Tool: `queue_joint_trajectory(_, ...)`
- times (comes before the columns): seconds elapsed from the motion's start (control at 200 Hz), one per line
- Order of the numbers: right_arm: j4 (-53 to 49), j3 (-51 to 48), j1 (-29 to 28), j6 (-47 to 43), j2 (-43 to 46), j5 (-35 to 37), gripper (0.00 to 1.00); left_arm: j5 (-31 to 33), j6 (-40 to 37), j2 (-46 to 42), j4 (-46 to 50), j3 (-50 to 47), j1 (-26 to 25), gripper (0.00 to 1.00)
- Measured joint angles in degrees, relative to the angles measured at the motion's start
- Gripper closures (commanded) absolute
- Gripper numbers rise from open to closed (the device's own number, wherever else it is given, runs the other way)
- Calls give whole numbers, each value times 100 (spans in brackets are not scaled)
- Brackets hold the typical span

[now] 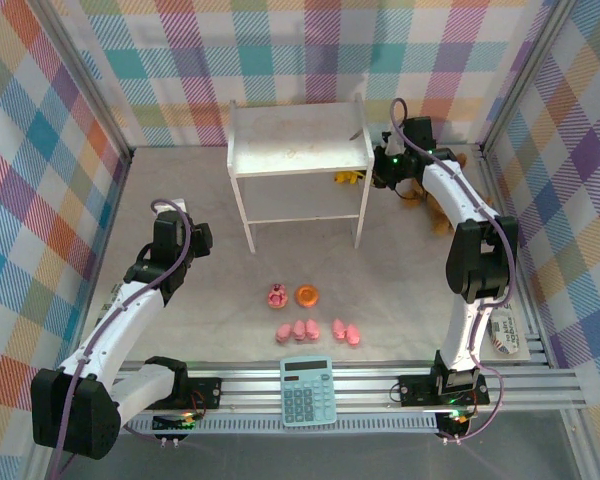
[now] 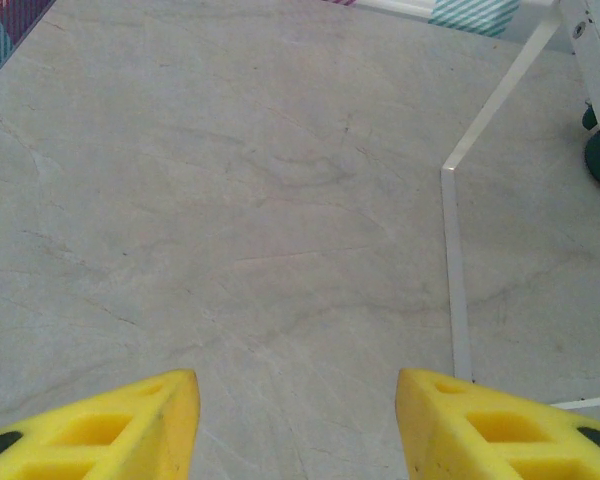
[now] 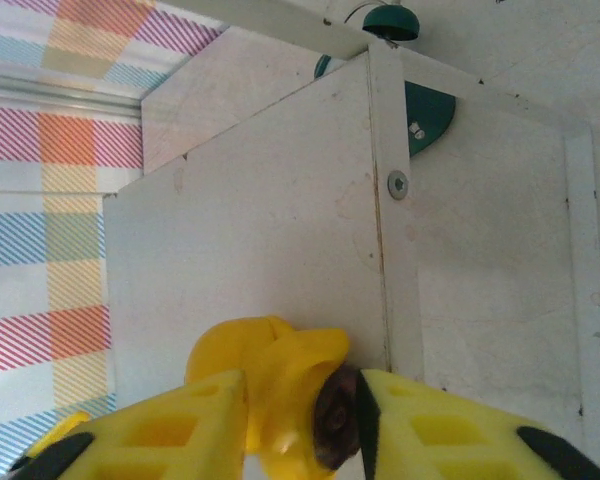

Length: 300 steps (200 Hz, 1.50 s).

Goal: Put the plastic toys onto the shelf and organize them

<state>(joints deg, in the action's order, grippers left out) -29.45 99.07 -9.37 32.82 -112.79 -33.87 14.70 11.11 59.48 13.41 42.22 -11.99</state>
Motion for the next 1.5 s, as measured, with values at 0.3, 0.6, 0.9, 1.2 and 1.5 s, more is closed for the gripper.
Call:
queue_joint_trajectory(0.3, -63, 31, 2, -138, 0, -33, 83, 0, 0, -2, 0, 0, 0, 46)
queue_joint_trajectory(0.6, -299, 2, 0, -356, 101, -72, 87, -2, 0, -2, -2, 0, 0, 46)
queue_joint_trajectory(0.9, -262, -190, 2, -210, 164, -411, 89, -2, 0, -20, 0, 0, 0, 46)
queue_joint_trajectory(1.2, -173, -382, 57, -81, 190, -833, 88, -2, 0, -72, 0, 0, 0, 46)
queue_joint_trajectory(1.5, -487, -302, 68, -352, 190, -822, 82, -2, 0, -72, 0, 0, 0, 46)
